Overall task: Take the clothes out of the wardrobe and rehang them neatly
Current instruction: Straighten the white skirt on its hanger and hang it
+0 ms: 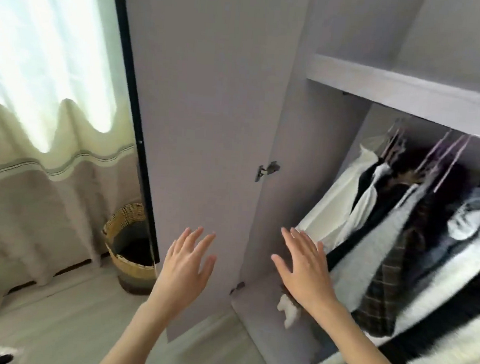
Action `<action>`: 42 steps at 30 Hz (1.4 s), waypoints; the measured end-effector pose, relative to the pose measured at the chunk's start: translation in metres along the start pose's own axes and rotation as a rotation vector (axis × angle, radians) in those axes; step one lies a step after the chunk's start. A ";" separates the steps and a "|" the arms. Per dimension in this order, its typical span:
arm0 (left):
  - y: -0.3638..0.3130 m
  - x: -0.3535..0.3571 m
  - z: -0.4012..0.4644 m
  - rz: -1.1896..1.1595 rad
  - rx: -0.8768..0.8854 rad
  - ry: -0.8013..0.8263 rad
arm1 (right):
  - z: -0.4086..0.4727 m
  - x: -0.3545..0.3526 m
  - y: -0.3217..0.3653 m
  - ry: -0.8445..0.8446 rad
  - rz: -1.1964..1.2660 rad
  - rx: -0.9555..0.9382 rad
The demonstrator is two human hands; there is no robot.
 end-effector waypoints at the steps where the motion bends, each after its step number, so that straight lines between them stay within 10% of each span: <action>1: -0.005 0.009 0.015 -0.019 0.028 0.028 | 0.006 -0.001 -0.014 -0.012 -0.008 0.034; 20: -0.092 0.150 0.236 -0.251 0.427 0.440 | 0.109 -0.015 -0.168 -0.201 -0.109 0.471; 42: -0.232 0.260 0.397 -0.384 0.314 0.298 | 0.189 0.010 -0.283 -0.240 -0.383 0.290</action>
Point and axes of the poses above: each hand's wrist, its own z-axis towards the middle knuckle, its own x-axis out of the palm, y = z × x, the point moved 4 cm from there along z, towards the middle knuckle, and after that the axes turned 14 degrees about -z, right-handed, at the moved point
